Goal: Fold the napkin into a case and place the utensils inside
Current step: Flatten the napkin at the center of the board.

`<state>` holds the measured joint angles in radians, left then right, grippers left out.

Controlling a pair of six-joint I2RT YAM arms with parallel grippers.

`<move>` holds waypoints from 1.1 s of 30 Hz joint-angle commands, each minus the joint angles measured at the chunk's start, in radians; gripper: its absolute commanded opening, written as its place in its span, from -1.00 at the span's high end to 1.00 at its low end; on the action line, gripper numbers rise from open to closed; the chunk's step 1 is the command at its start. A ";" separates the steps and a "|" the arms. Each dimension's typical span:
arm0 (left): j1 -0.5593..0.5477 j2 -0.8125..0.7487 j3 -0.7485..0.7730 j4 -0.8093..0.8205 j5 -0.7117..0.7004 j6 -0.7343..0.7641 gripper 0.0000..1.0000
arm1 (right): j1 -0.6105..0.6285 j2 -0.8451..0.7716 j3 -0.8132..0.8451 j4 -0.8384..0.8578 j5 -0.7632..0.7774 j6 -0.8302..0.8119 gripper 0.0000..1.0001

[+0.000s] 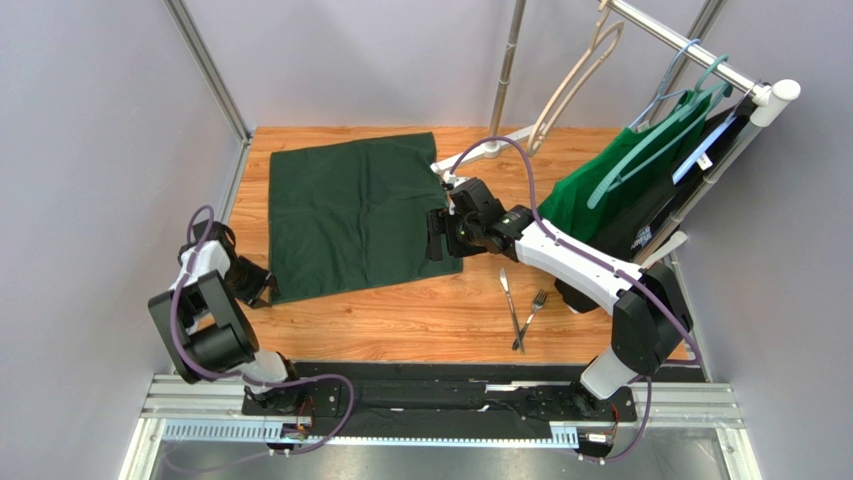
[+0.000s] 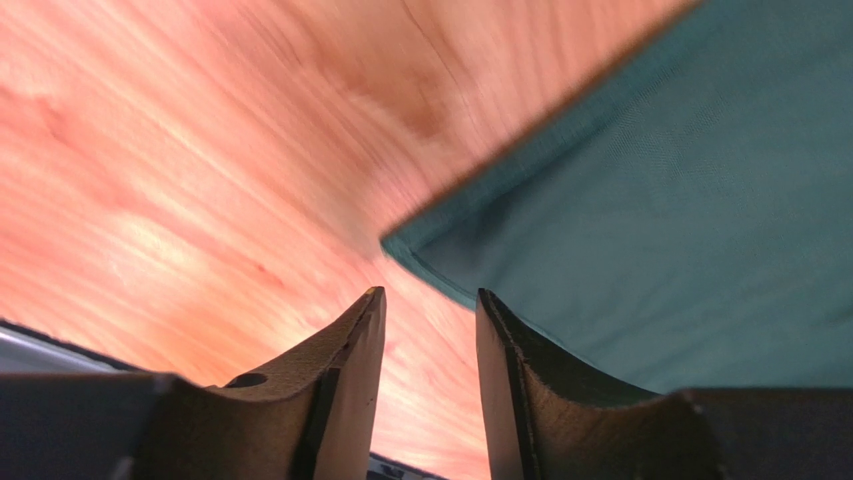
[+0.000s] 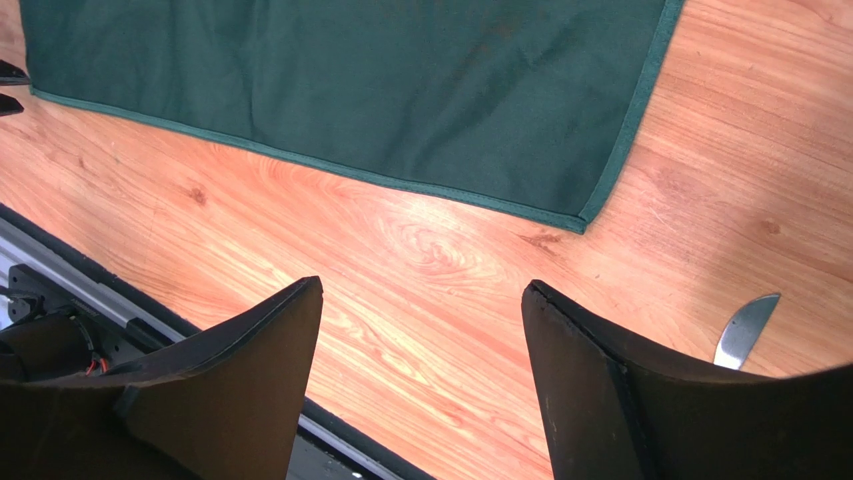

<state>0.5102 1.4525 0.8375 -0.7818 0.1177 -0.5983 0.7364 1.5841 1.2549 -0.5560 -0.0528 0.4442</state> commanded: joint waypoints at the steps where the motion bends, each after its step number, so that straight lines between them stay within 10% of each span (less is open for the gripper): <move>1: 0.030 0.077 0.038 0.071 -0.036 -0.003 0.03 | -0.008 -0.041 -0.025 0.070 -0.004 -0.024 -0.54; 14: 0.039 0.212 0.112 0.020 -0.030 0.029 -0.06 | -0.045 -0.019 -0.048 0.094 -0.007 -0.006 -0.54; 23: 0.037 0.192 0.095 0.045 -0.013 0.086 0.84 | -0.048 0.117 0.020 -0.032 0.159 0.077 -0.68; 33: 0.004 -0.085 0.054 -0.034 -0.032 0.046 1.00 | -0.048 0.243 0.001 -0.018 0.166 0.454 -0.27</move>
<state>0.5335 1.4937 0.8810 -0.7826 0.0975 -0.5179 0.6903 1.7718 1.2381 -0.5877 0.0685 0.6876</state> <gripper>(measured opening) 0.009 0.736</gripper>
